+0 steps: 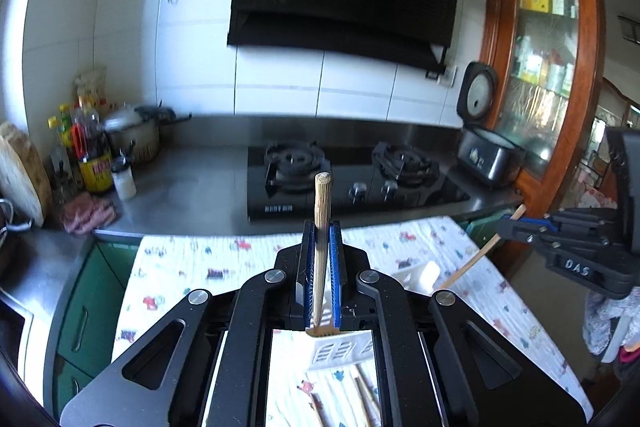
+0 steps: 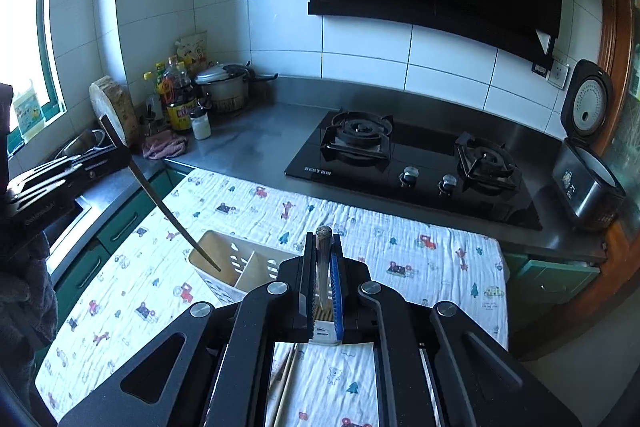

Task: Organize utensils
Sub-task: 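Lower both chopsticks into the holder slots and open both grippers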

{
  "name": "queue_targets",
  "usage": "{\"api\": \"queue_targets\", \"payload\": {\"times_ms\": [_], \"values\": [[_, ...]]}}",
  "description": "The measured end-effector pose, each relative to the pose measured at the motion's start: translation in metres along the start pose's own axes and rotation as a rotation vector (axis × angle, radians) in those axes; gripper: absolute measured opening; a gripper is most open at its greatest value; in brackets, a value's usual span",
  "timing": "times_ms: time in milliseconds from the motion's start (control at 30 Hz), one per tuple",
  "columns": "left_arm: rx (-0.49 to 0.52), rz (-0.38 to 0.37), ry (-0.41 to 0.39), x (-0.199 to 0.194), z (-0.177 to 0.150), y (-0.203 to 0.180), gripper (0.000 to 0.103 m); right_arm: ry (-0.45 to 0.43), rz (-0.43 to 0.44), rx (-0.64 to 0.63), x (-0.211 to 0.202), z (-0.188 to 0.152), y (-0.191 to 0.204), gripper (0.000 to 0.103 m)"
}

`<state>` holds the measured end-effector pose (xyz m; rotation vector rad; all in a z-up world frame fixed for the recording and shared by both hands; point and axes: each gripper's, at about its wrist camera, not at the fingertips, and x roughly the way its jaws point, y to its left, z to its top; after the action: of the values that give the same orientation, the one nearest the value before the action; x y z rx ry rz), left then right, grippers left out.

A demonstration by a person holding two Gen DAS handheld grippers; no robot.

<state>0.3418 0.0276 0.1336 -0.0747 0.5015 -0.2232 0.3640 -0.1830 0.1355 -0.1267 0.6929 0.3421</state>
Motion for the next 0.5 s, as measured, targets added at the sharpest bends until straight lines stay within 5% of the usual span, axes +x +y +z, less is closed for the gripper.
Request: {"api": "queue_targets", "payload": {"times_ms": [500], "values": [[-0.002, 0.009, 0.107, 0.036, -0.033, 0.009, 0.006, 0.057, -0.001, 0.032, 0.032, -0.017, -0.009, 0.007]]}}
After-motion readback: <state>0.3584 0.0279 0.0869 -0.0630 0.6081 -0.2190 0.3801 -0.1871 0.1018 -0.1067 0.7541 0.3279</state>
